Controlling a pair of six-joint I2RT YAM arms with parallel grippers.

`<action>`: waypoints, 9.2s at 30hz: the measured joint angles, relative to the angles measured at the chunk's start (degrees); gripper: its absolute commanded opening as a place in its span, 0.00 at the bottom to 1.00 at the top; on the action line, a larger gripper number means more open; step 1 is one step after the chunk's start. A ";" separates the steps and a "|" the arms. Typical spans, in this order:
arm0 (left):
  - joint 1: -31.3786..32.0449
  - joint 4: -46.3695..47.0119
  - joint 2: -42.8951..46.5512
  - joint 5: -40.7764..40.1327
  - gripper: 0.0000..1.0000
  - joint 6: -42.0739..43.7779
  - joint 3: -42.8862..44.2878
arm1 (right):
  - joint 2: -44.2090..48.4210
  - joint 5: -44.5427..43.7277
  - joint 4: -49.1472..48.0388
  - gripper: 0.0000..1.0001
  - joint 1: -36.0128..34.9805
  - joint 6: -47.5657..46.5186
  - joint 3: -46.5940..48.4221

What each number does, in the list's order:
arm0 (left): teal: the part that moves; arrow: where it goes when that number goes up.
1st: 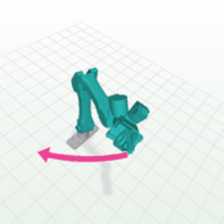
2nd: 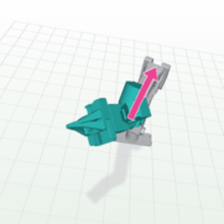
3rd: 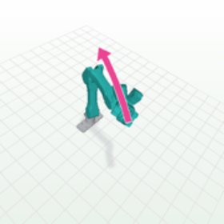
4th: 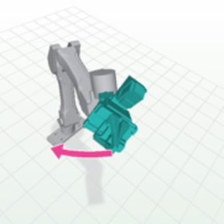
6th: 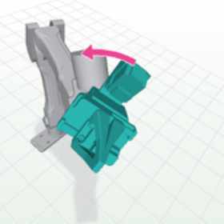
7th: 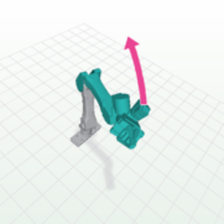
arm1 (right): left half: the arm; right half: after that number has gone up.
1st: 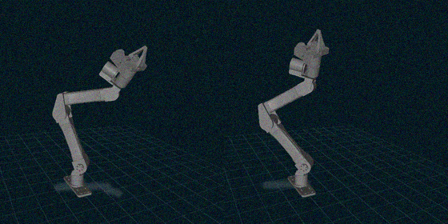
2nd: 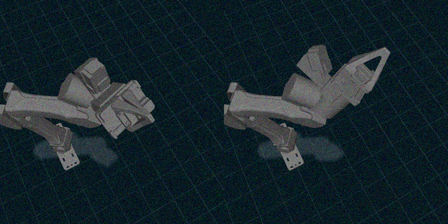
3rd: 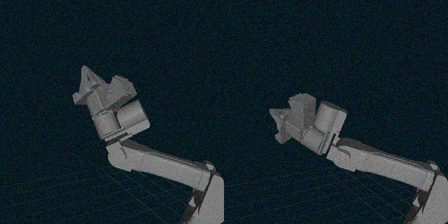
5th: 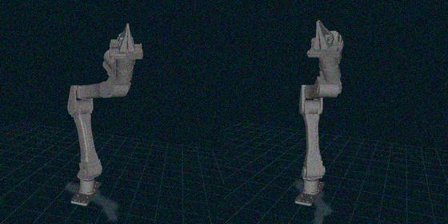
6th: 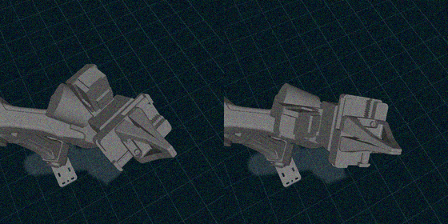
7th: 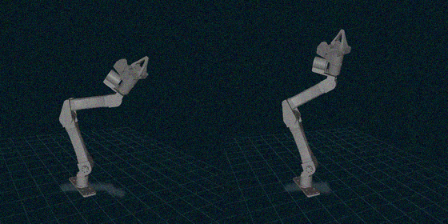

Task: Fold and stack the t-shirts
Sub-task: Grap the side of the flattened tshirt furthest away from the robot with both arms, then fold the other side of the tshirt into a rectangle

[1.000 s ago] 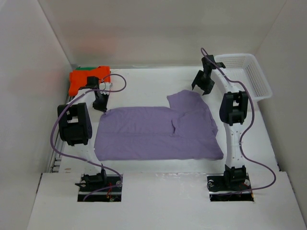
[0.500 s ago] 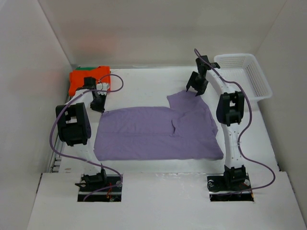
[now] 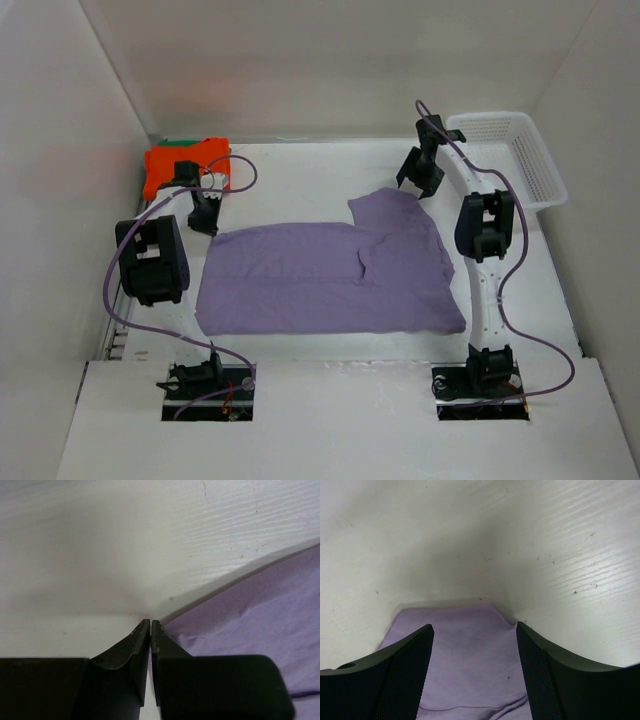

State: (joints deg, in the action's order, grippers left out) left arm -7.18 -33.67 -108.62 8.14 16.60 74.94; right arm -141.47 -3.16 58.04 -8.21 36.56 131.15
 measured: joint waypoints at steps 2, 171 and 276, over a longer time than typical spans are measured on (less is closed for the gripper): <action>-0.22 0.00 0.15 0.04 0.05 0.13 0.00 | 0.00 0.02 0.00 0.72 0.42 0.57 0.00; 0.74 6.19 -5.73 3.50 0.00 -7.06 4.11 | 19.82 -3.32 -14.05 0.00 -17.38 -21.00 -32.48; 8.48 7.91 43.65 -4.96 0.13 30.60 -42.58 | 89.31 -13.53 -7.19 0.50 -22.10 11.80 -90.66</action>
State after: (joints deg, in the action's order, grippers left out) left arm 1.30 -25.76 -64.97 3.18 47.20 32.36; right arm -52.16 -16.69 50.85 -30.30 48.36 40.49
